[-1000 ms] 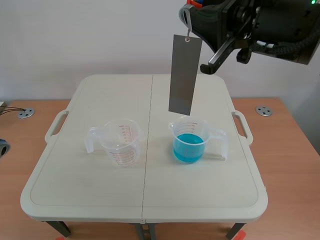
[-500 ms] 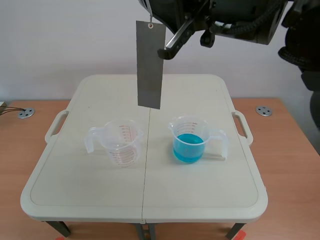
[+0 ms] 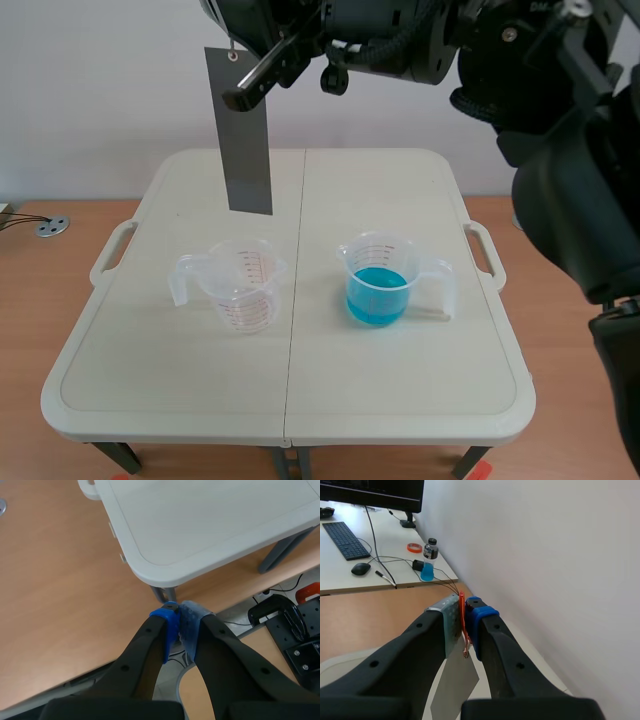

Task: Hold the metal plate by the orange handle, dip it into the blue solution, take it out and point at it, then put the plate back in the beaker on the left.
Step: 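Put the plate into the left beaker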

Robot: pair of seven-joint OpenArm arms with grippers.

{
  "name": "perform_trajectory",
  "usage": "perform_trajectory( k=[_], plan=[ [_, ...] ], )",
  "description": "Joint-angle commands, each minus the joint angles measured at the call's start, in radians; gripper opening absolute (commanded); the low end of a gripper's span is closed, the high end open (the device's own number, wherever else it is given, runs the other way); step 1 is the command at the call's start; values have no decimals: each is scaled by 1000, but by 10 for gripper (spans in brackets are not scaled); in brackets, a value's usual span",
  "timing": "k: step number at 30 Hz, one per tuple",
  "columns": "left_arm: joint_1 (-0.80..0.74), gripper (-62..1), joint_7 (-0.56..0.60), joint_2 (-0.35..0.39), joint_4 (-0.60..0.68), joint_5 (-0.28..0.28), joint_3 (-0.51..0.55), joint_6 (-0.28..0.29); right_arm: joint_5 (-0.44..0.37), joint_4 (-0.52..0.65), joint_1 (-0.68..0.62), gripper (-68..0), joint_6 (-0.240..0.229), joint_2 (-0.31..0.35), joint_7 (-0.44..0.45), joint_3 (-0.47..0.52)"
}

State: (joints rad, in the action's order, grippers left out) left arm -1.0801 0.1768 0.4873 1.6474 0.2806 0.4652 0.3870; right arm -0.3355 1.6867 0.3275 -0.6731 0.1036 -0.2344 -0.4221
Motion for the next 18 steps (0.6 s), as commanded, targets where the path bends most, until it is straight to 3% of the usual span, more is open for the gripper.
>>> perform_trajectory(
  k=[1, 18],
  plan=[
    [-10, -594, 14, -5, 16, 5, 3, 5, -6, -7, 34, -660, 4, -10, 15, -6],
    [-11, -594, 14, -5, 16, -13, 2, 29, 0, -164, 89, -660, 4, -49, 50, -77]
  ],
)
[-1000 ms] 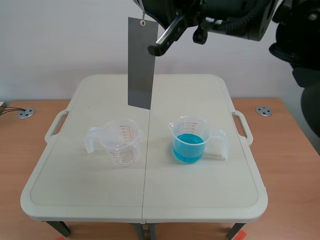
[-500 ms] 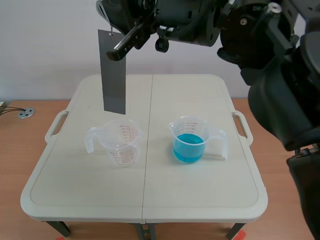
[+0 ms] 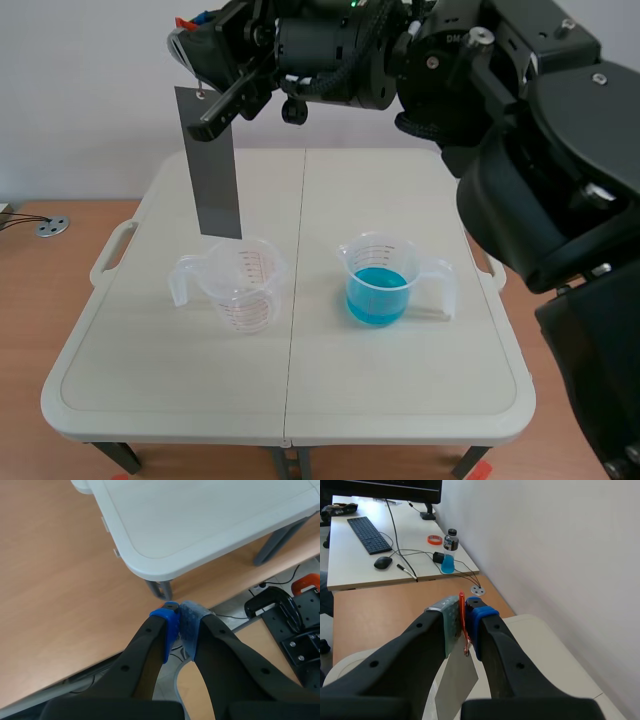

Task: Hold the metal plate by the orange handle, dip it into the blue solution, take it out and point at it, then put the plate back in the beaker on the left.
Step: 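Put the plate into the left beaker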

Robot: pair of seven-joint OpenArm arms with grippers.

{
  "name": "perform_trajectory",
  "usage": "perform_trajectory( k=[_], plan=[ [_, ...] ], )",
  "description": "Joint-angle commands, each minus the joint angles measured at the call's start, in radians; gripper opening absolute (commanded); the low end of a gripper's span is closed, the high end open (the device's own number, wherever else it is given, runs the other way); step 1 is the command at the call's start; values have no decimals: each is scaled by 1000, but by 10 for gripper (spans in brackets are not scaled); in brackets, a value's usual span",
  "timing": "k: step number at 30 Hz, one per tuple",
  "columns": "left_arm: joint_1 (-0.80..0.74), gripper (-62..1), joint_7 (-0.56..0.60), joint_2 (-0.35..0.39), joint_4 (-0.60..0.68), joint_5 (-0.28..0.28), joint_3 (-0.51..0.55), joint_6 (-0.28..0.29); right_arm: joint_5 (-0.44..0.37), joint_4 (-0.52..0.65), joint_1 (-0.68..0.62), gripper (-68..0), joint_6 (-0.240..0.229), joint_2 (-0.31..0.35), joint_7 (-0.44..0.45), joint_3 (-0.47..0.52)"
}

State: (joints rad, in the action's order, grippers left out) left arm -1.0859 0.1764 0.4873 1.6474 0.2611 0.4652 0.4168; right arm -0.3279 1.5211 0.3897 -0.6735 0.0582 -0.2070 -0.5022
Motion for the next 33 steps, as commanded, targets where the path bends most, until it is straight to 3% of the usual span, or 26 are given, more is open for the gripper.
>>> perform_trajectory(
  k=[1, 11, 33],
  plan=[
    [-5, -594, 14, -5, 16, 6, 2, -1, -8, -9, 26, -660, 4, -6, 28, 3],
    [-5, -594, 14, -5, 16, 7, 1, -2, 15, -111, 26, -660, 4, -37, 48, 3],
    [6, -594, 8, -5, 16, 7, 1, -2, 64, -289, 26, -660, 4, -36, 136, -10]
  ],
)
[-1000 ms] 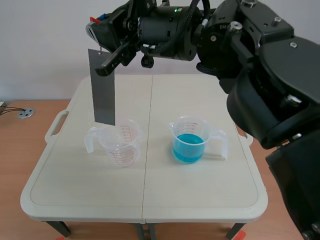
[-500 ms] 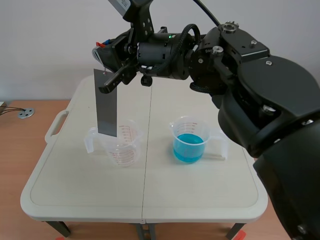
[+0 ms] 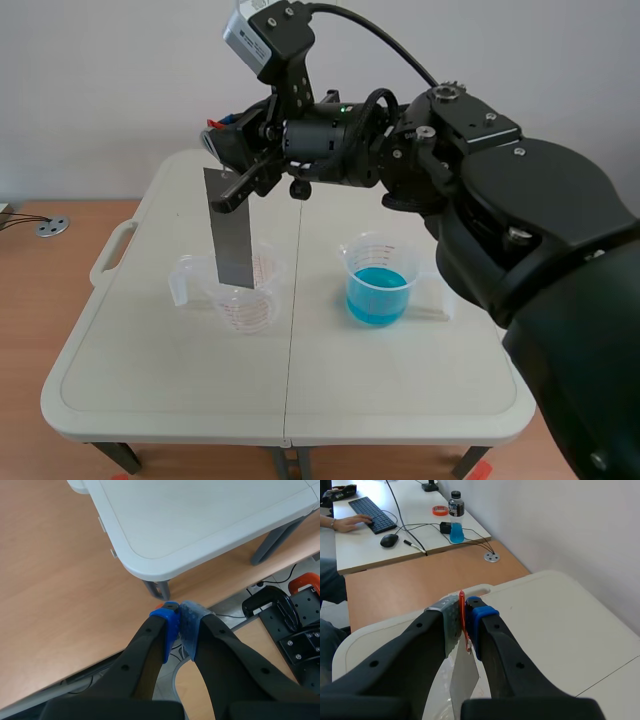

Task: Hold the metal plate by the orange handle, dip it into the blue solution, take it out and point at it, then put the plate back in the beaker on the left.
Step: 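Put the plate into the left beaker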

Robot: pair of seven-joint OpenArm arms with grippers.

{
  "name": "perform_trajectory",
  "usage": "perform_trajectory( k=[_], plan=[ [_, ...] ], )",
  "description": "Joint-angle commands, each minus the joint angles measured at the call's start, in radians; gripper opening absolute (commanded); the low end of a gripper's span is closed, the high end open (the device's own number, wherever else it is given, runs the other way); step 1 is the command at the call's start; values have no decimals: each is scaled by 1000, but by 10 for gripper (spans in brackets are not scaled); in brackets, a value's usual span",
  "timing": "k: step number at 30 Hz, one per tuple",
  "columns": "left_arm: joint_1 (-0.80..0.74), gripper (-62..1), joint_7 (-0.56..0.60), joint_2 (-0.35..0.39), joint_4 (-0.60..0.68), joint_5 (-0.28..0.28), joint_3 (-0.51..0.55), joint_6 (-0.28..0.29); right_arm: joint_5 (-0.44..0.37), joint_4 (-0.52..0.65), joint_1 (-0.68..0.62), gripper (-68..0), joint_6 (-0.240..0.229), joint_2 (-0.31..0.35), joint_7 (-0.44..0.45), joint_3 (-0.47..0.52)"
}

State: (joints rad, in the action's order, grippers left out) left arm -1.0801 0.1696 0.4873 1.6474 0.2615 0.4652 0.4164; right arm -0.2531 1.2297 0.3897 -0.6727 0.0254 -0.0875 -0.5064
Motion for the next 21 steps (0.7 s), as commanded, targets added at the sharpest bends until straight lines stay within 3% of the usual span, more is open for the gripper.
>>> perform_trajectory(
  k=[1, 8, 21],
  plan=[
    [0, -594, 14, -5, 16, 6, 1, -2, -11, -6, 26, -661, 3, -3, 16, -6],
    [0, -594, 14, -5, 16, 6, 1, -2, -3, -73, 26, -660, 3, -3, 39, -6],
    [0, -594, 14, -5, 16, 6, 1, -2, 100, -173, 26, -660, 3, -3, 117, -6]
  ],
)
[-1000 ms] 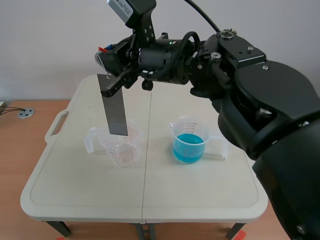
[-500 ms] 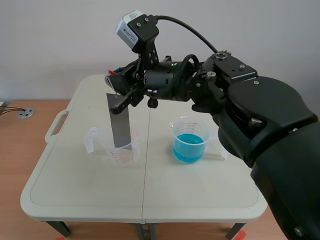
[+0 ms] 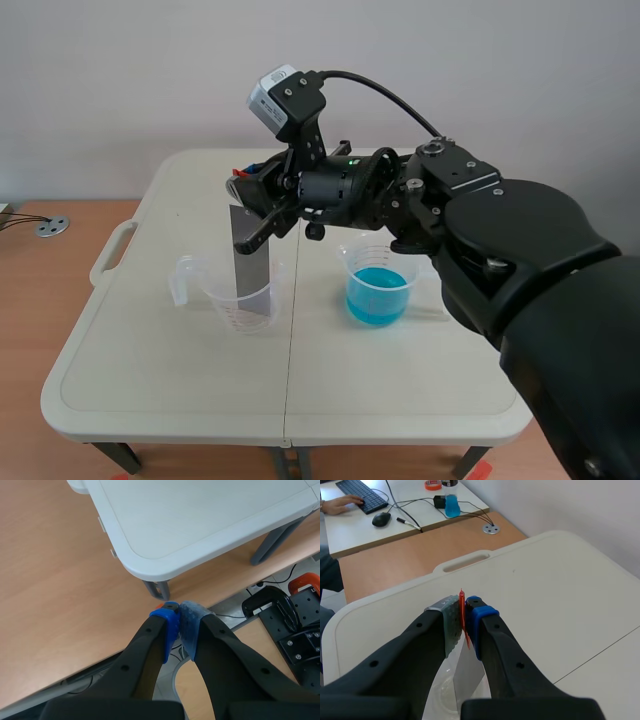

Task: Hold the metal plate by the orange handle, dip it into the blue solution, take it out and point at it, then put the plate back in the beaker on the left.
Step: 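Put the plate into the left beaker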

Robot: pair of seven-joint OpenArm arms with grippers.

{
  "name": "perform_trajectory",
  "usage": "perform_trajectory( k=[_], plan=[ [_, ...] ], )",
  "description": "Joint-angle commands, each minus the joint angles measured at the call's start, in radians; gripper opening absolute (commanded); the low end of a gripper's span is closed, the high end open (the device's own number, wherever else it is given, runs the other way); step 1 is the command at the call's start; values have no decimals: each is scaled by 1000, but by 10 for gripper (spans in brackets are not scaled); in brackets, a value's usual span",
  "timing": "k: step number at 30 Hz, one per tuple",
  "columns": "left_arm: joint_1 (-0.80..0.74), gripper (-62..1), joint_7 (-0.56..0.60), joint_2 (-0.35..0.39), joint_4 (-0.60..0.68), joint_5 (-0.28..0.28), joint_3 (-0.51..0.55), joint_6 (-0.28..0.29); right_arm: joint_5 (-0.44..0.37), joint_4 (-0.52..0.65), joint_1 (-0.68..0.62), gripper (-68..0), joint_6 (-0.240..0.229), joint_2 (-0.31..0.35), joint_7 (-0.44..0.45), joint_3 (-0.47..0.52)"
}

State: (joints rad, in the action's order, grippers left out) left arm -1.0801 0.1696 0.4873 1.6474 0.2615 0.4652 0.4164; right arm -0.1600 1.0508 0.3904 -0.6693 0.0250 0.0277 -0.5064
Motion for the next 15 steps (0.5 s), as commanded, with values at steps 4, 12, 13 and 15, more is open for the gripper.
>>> perform_trajectory(
  k=[4, 12, 13, 15],
  plan=[
    [0, -594, 14, -5, 16, 6, 1, -2, 26, 6, 26, -580, 0, -3, 2, -5],
    [0, -524, 14, -5, 16, 6, 1, -2, 26, 6, 26, -326, 0, -3, 2, -5],
    [0, -451, 14, -5, 16, 5, 1, -2, 26, 6, 26, -291, 0, -3, 2, -5],
    [0, -236, 15, -5, 16, -10, 1, -2, 26, 6, 26, -248, 0, -3, 3, -5]
  ],
)
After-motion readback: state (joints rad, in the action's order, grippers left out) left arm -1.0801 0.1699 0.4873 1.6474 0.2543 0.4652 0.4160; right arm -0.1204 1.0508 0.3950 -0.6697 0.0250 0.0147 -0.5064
